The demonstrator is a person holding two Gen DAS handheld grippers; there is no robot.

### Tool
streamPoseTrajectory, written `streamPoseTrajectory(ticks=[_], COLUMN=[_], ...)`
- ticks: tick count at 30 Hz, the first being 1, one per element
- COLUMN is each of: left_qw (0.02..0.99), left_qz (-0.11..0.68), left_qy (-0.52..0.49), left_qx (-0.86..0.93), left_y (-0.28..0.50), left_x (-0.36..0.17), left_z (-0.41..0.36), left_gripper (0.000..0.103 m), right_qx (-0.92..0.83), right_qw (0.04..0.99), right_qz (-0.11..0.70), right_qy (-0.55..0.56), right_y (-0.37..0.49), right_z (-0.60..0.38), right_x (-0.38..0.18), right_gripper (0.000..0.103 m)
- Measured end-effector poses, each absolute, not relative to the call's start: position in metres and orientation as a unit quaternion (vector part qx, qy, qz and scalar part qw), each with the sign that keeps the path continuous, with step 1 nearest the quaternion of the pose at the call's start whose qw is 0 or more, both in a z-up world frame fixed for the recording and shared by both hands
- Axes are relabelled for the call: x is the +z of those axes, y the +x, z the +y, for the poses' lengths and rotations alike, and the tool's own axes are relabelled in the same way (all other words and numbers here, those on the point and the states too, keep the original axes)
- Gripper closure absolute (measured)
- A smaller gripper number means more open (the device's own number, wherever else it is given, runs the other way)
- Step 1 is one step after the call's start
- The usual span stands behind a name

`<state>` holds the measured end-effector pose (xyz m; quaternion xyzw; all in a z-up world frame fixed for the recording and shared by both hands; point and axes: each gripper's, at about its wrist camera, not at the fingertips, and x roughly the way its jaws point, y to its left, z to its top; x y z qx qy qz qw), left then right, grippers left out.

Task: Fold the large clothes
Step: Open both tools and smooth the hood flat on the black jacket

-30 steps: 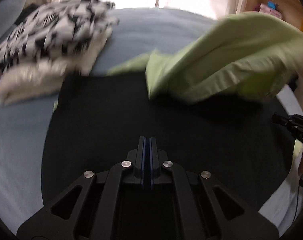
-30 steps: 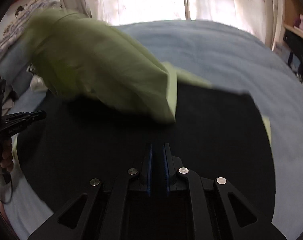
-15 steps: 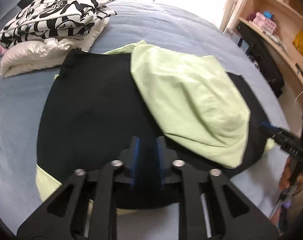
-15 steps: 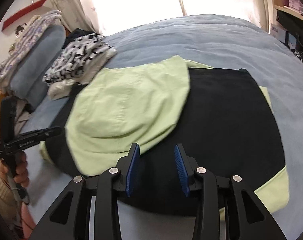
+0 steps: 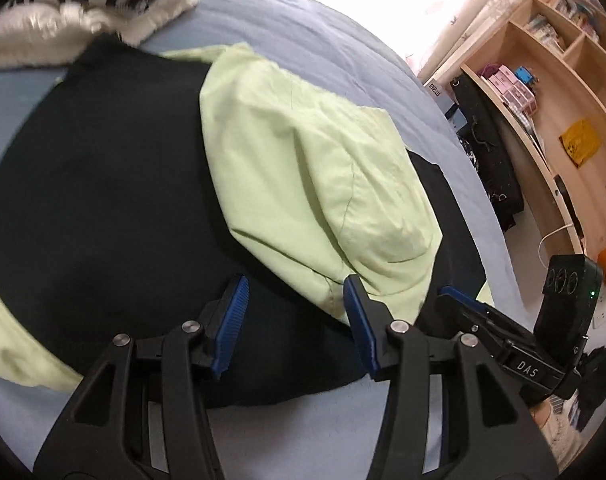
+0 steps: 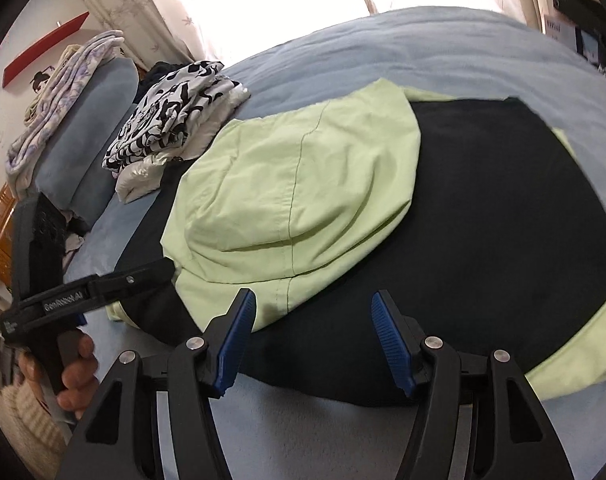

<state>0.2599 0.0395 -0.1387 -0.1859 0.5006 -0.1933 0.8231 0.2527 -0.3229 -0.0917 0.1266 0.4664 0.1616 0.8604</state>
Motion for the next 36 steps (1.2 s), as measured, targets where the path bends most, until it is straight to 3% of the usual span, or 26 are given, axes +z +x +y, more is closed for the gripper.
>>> streamPoseTrajectory(ticks=[4,9,10,12,16,20,27,32,36], left_qw=[0.826,0.830,0.831,0.829,0.847,0.865,0.862,0.862,0.874], left_qz=[0.489,0.484,0.483,0.484,0.474,0.455,0.474,0.469,0.452], left_qy=[-0.204,-0.213,-0.213,-0.214,-0.184,-0.147,-0.117,-0.135,-0.130], left_qx=[-0.192,-0.181,-0.178,-0.179,-0.155,-0.151,-0.135,-0.138,-0.123], left_y=[0.267,0.278,0.279,0.282,0.276,0.262,0.255,0.248,0.235], left_x=[-0.149,-0.153,-0.154,-0.153,-0.141,-0.126,-0.151,-0.143,-0.131], left_z=[0.037,0.028,0.026,0.021,0.008,-0.003,-0.010,0.004,0.016], left_gripper=[0.057,0.059,0.063,0.083,0.091,0.092,0.091,0.086,0.086], right_qx=[0.169,0.178,0.177,0.177,0.173,0.170,0.144,0.143,0.131], right_qw=[0.855,0.848,0.849,0.854,0.870,0.882,0.858,0.855,0.868], right_qz=[0.467,0.473,0.472,0.466,0.441,0.416,0.466,0.471,0.456], right_qy=[0.149,0.163,0.160,0.149,0.139,0.140,0.158,0.163,0.146], right_y=[0.268,0.291,0.294,0.296,0.290,0.275,0.281,0.276,0.256], right_z=[-0.324,-0.312,-0.308,-0.302,-0.297,-0.300,-0.303,-0.306,-0.308], right_x=[-0.100,-0.112,-0.113,-0.112,-0.096,-0.086,-0.125,-0.117,-0.106], right_gripper=[0.043,0.066,0.071,0.080,0.089,0.089,0.089,0.074,0.070])
